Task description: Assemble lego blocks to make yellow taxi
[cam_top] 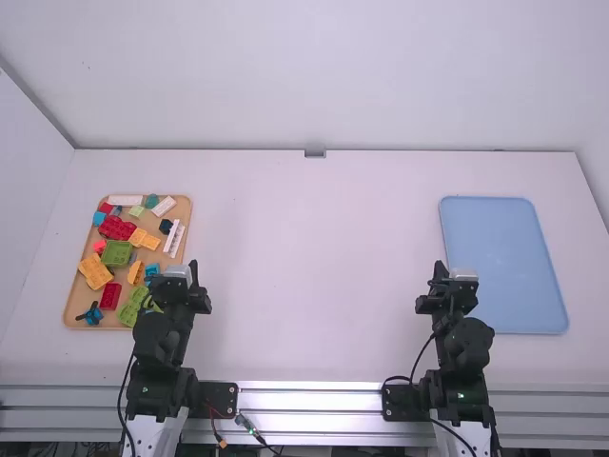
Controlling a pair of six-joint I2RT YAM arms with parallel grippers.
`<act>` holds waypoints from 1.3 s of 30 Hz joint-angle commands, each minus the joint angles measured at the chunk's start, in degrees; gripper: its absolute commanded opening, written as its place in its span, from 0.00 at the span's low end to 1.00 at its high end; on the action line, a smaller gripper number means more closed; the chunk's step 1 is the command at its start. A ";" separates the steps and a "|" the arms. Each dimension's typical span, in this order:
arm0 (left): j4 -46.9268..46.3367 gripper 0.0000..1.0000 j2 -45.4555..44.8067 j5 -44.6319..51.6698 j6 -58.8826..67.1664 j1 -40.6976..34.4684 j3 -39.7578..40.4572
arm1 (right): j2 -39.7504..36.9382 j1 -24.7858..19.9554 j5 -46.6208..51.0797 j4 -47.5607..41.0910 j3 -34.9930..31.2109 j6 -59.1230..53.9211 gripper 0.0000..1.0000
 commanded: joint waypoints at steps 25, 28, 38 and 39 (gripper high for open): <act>1.53 0.23 15.14 -0.28 0.19 -0.41 10.52 | 17.23 0.49 -1.44 2.47 11.22 0.97 0.23; 1.77 0.29 19.02 -0.29 0.35 -0.48 13.09 | 22.22 0.57 -1.68 3.65 13.95 1.20 0.29; 3.68 0.47 31.76 -0.78 1.99 -0.79 21.72 | 38.58 1.00 -2.95 8.24 23.14 2.84 0.47; 3.97 0.49 32.64 -0.81 2.95 -0.82 22.32 | 39.65 1.03 -3.03 8.57 23.78 2.89 0.49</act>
